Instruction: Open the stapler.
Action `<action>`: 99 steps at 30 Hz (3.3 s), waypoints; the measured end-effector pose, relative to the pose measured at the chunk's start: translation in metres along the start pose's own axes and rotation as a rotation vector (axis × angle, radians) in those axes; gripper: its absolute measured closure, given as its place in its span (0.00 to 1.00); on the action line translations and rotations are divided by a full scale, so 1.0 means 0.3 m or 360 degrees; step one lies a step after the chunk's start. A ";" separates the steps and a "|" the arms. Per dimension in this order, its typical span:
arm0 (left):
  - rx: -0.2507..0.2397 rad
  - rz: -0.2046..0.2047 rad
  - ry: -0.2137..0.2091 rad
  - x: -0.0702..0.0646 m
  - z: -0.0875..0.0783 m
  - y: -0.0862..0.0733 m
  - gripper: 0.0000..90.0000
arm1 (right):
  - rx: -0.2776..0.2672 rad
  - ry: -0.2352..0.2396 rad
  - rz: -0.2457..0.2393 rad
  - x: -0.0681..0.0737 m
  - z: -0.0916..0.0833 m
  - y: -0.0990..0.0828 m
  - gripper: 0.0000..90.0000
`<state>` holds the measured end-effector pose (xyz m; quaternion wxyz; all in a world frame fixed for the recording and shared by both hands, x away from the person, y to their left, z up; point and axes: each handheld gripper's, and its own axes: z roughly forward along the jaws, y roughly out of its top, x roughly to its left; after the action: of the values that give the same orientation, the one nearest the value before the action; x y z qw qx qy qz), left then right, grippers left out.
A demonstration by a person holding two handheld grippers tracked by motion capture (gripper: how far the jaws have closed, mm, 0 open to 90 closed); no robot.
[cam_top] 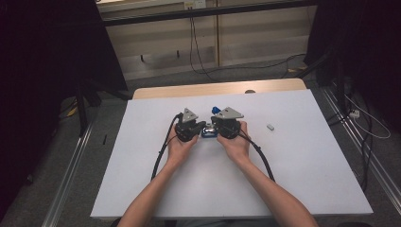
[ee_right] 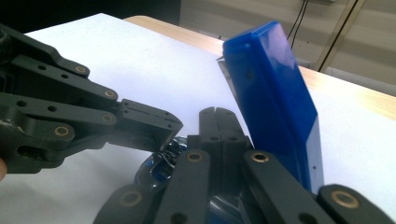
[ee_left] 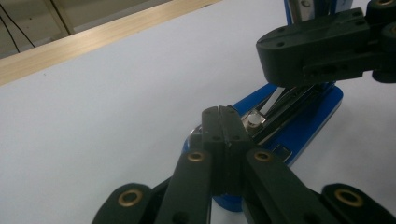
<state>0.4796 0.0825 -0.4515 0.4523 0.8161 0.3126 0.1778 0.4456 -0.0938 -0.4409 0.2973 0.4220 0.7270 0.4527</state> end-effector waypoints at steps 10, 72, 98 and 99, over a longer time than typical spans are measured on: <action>-0.0004 -0.0001 0.0005 -0.001 0.000 0.000 1.00 | -0.0008 -0.0050 0.0010 -0.030 -0.025 0.011 1.00; 0.0000 0.0010 0.0010 -0.004 0.000 0.001 1.00 | 0.0036 -0.0247 0.0181 -0.234 -0.126 -0.075 1.00; -0.0002 0.0027 0.0013 -0.005 0.002 0.000 1.00 | 0.0091 -0.0210 0.0197 -0.271 -0.131 -0.120 1.00; -0.0009 0.0030 0.0012 -0.006 0.003 0.000 1.00 | 0.0089 -0.0205 0.0199 -0.273 -0.132 -0.120 1.00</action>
<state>0.4789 0.0808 -0.4518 0.4517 0.8170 0.3061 0.1862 0.4392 -0.1906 -0.4533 0.3028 0.5029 0.6910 0.4218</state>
